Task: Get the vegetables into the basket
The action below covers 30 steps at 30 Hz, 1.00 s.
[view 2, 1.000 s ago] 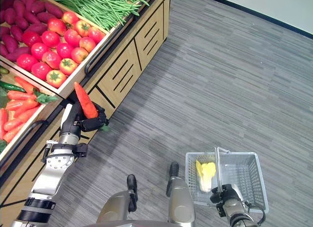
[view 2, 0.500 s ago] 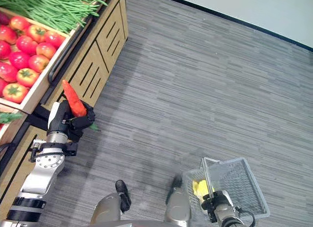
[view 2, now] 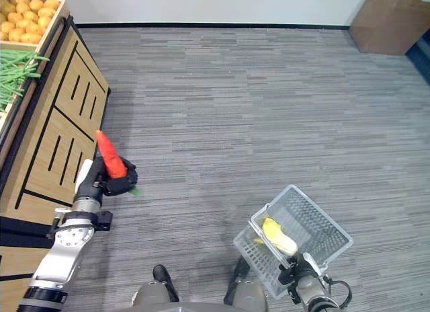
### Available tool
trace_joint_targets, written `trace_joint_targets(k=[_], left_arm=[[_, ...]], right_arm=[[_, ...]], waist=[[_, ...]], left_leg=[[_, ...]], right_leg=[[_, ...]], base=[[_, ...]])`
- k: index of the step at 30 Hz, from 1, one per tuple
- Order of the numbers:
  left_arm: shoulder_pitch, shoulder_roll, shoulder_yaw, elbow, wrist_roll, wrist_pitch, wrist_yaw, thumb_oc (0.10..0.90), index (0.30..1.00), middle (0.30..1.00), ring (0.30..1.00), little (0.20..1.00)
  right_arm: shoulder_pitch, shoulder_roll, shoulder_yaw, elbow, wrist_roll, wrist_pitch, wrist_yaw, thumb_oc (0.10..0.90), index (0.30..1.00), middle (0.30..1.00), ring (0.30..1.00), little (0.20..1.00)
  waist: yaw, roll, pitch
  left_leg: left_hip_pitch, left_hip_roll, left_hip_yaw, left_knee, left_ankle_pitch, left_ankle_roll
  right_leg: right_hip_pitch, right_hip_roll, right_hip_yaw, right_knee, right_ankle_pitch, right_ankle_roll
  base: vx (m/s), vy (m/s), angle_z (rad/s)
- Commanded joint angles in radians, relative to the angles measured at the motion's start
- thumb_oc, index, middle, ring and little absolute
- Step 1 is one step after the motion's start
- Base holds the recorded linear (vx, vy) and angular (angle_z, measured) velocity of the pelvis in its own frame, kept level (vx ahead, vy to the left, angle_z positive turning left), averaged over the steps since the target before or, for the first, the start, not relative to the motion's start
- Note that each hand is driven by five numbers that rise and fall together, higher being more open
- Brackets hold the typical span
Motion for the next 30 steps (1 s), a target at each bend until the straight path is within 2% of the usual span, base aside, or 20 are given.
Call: trace_joint_targets(k=[1, 2, 3, 4, 6, 7, 10, 15, 17, 19, 22, 23, 25, 30], left_arm=[[-0.06, 0.083, 0.059, -0.107, -0.007, -0.094, 0.021, 0.4, 0.3, 0.3, 0.3, 0.3], [-0.061, 0.083, 0.059, -0.106, -0.007, -0.095, 0.021, 0.4, 0.3, 0.3, 0.3, 0.3], [-0.06, 0.074, 0.052, -0.102, -0.011, -0.096, 0.022, 0.4, 0.3, 0.3, 0.3, 0.3], [-0.063, 0.06, 0.04, -0.092, -0.025, -0.107, 0.03, 0.4, 0.3, 0.3, 0.3, 0.3], [-0.061, 0.057, 0.036, -0.083, -0.024, -0.109, 0.035, 0.4, 0.3, 0.3, 0.3, 0.3], [-0.06, 0.061, 0.029, -0.07, -0.006, -0.103, 0.04, 0.4, 0.3, 0.3, 0.3, 0.3], [-0.052, 0.079, 0.022, -0.076, 0.011, -0.1, 0.017, 0.4, 0.3, 0.3, 0.3, 0.3], [-0.042, 0.105, 0.018, -0.067, 0.033, -0.093, 0.005, 0.4, 0.3, 0.3, 0.3, 0.3], [-0.029, 0.131, 0.024, -0.06, 0.057, -0.081, 0.004, 0.4, 0.3, 0.3, 0.3, 0.3], [-0.026, 0.138, 0.014, -0.053, 0.069, -0.077, 0.0, 0.4, 0.3, 0.3, 0.3, 0.3], [-0.028, 0.14, 0.003, -0.044, 0.08, -0.074, -0.005, 0.4, 0.3, 0.3, 0.3, 0.3], [-0.032, 0.143, -0.002, -0.036, 0.083, -0.073, -0.008, 0.4, 0.3, 0.3, 0.3, 0.3], [-0.034, 0.146, -0.006, -0.029, 0.086, -0.07, -0.008, 0.4, 0.3, 0.3, 0.3, 0.3], [-0.042, 0.123, -0.036, -0.013, 0.088, -0.063, -0.021, 0.4, 0.3, 0.3, 0.3, 0.3]], right_arm=[[-0.019, -0.005, 0.012, -0.015, -0.02, -0.01, -0.014, 0.4, 0.3, 0.3, 0.3, 0.3], [-0.019, -0.005, 0.012, -0.015, -0.02, -0.01, -0.014, 0.4, 0.3, 0.3, 0.3, 0.3], [-0.021, -0.008, 0.023, -0.013, -0.023, -0.012, -0.015, 0.4, 0.3, 0.3, 0.3, 0.3], [-0.031, -0.014, 0.03, -0.013, -0.02, -0.017, -0.017, 0.4, 0.3, 0.3, 0.3, 0.3], [-0.039, -0.014, 0.035, -0.009, -0.012, -0.021, -0.02, 0.4, 0.3, 0.3, 0.3, 0.3], [-0.037, -0.015, 0.033, 0.003, -0.01, -0.021, -0.024, 0.4, 0.3, 0.3, 0.3, 0.3], [-0.047, -0.017, 0.011, 0.006, 0.009, -0.023, -0.03, 0.4, 0.3, 0.3, 0.3, 0.3], [-0.063, -0.015, -0.014, 0.021, 0.027, -0.018, -0.04, 0.4, 0.3, 0.3, 0.3, 0.3], [-0.074, -0.007, -0.023, 0.005, 0.034, -0.013, -0.039, 0.4, 0.3, 0.3, 0.3, 0.3], [-0.08, -0.003, -0.02, 0.002, 0.034, -0.012, -0.038, 0.4, 0.3, 0.3, 0.3, 0.3], [-0.082, 0.003, -0.019, -0.004, 0.04, -0.011, -0.039, 0.4, 0.3, 0.3, 0.3, 0.3], [-0.09, 0.005, -0.015, -0.013, 0.04, -0.01, -0.037, 0.4, 0.3, 0.3, 0.3, 0.3], [-0.088, 0.003, -0.01, -0.021, 0.04, -0.007, -0.039, 0.4, 0.3, 0.3, 0.3, 0.3], [-0.079, 0.005, -0.004, -0.023, 0.031, -0.004, -0.035, 0.4, 0.3, 0.3, 0.3, 0.3]], waist=[[0.01, -0.056, 0.05], [0.008, -0.053, 0.052], [0.024, -0.054, 0.062], [0.037, -0.055, 0.077], [0.061, -0.058, 0.065], [0.062, -0.057, 0.06], [0.044, -0.052, 0.034], [0.051, -0.058, 0.02], [0.056, -0.061, 0.019], [0.055, -0.059, 0.024], [0.049, -0.06, 0.023], [0.027, -0.053, 0.034], [0.01, -0.049, 0.043], [0.008, -0.061, 0.023]], left_leg=[[-0.075, 0.02, -0.068, 0.154, -0.033, -0.059], [-0.078, 0.025, -0.074, 0.162, -0.035, -0.062], [-0.089, 0.015, -0.144, 0.194, -0.019, -0.074], [-0.118, -0.041, -0.304, 0.189, -0.013, -0.064], [-0.106, -0.115, -0.465, 0.073, -0.061, -0.049], [-0.106, -0.134, -0.505, 0.045, -0.06, -0.044], [-0.092, -0.163, -0.497, 0.0, -0.057, -0.021], [-0.082, -0.211, -0.469, 0.011, -0.089, 0.014], [-0.053, -0.247, -0.443, 0.011, -0.12, 0.053], [-0.03, -0.257, -0.431, -0.006, -0.119, 0.068], [0.003, -0.267, -0.431, -0.04, -0.118, 0.072], [0.028, -0.27, -0.446, -0.062, -0.11, 0.072], [0.032, -0.265, -0.461, -0.061, -0.109, 0.072], [0.037, -0.262, -0.464, -0.069, -0.108, 0.062]], right_leg=[[0.124, -0.053, 0.083, -0.015, -0.095, 0.073], [0.127, -0.049, 0.08, -0.015, -0.097, 0.071], [0.13, -0.041, 0.092, -0.016, -0.102, 0.064], [0.12, -0.041, 0.089, -0.018, -0.079, 0.055], [0.108, -0.044, 0.127, -0.032, -0.065, 0.071], [0.105, -0.046, 0.143, -0.031, -0.058, 0.078], [0.089, -0.066, 0.168, -0.039, -0.031, 0.094], [0.076, -0.117, 0.212, -0.022, -0.014, 0.119], [0.042, -0.158, 0.248, 0.064, 0.015, 0.139], [0.017, -0.171, 0.268, 0.117, 0.052, 0.147], [-0.006, -0.162, 0.3, 0.112, 0.081, 0.147], [-0.071, -0.132, 0.338, 0.064, 0.116, 0.141], [-0.104, -0.106, 0.381, 0.046, 0.121, 0.146], [-0.05, -0.105, 0.372, 0.005, 0.086, 0.144]], base=[[-0.01, -0.123, 0.19], [0.0, -0.082, 0.09], [-0.08, -0.049, -0.07], [-0.05, -0.018, -0.13], [0.05, 0.07, -0.27], [0.08, 0.067, -0.48], [0.08, 0.162, -0.5], [0.06, 0.202, -0.33], [0.1, 0.325, -0.2], [0.05, 0.163, -0.43], [0.07, 0.075, -0.2], [0.11, 0.042, -0.1], [0.07, 0.007, 0.02], [0.04, -0.031, 0.43]])
